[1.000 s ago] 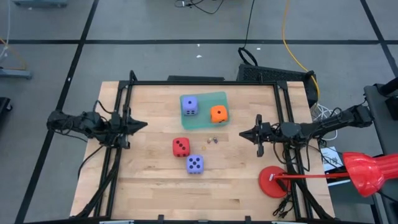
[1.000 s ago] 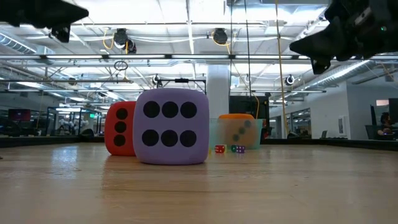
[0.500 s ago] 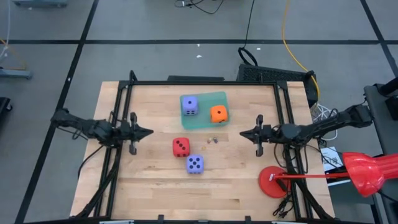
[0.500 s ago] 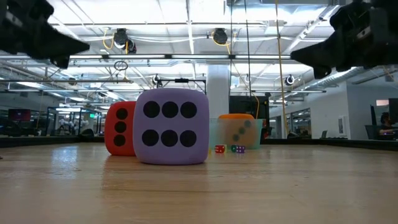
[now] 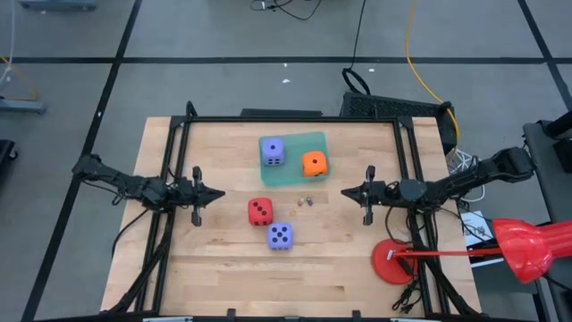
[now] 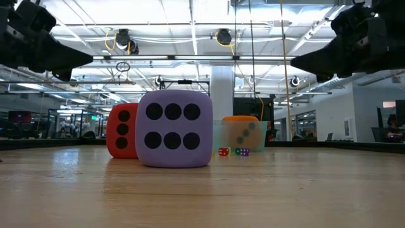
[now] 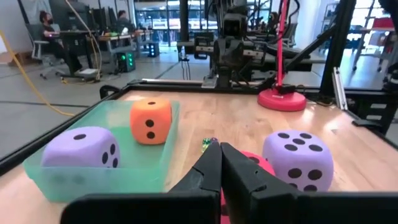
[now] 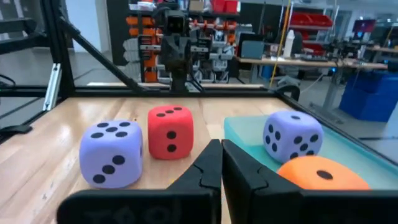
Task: Pick & Place Dice
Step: Put the large blue dice into the basket
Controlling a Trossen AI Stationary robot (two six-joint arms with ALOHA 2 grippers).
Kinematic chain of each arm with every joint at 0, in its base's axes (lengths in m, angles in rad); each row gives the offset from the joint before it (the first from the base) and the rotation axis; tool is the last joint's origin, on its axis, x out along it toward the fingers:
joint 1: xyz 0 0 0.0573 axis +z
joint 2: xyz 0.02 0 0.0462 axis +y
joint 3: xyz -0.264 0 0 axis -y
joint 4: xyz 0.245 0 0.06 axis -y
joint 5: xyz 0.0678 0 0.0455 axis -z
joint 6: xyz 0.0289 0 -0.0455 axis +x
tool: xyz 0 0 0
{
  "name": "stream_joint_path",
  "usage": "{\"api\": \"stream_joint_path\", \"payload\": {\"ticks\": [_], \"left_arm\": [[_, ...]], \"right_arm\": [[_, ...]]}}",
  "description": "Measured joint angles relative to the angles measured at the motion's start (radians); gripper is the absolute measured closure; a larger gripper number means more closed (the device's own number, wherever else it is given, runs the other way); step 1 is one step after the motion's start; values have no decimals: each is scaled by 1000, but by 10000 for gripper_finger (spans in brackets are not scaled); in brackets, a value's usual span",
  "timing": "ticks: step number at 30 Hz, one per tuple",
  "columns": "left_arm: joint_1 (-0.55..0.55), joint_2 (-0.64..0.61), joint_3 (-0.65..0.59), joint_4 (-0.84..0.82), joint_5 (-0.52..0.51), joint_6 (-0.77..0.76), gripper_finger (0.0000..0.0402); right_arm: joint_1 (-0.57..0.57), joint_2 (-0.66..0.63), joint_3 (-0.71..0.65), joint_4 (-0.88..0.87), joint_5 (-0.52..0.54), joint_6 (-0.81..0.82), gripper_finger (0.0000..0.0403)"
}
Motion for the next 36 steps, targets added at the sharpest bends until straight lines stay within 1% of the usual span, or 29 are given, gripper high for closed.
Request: {"api": "stream_joint_path", "payload": {"ticks": [6,9,11,13,17,20,23,25,29,32,34,36], "left_arm": [[1,0,0,-1,-1,-28,393],[1,0,0,-1,-1,-29,398],[1,0,0,-1,-3,-25,399],[1,1,0,-1,-3,-29,395],[1,1,0,-2,-3,-46,383],[1,1,0,-4,-3,-48,386],[1,1,0,-4,-3,-55,395],[1,1,0,-5,-3,-57,398],[1,1,0,-5,-3,-56,387],[1,1,0,-5,-3,-52,380],[1,1,0,-5,-3,-52,381],[1,1,0,-5,-3,-52,387]], "right_arm": [[0,45,0,94,3,-3,374],[0,72,50,60,6,18,351],[1,103,124,-39,7,18,335],[9,147,221,-174,6,21,318],[35,266,441,-407,4,40,277],[66,366,595,-551,4,40,239],[101,461,721,-639,-5,38,196],[121,520,799,-686,-31,44,163],[147,625,927,-765,-80,76,85],[153,696,1001,-802,-83,139,29],[153,741,1042,-834,-94,163,10],[153,783,1070,-838,-140,164,10]]}}
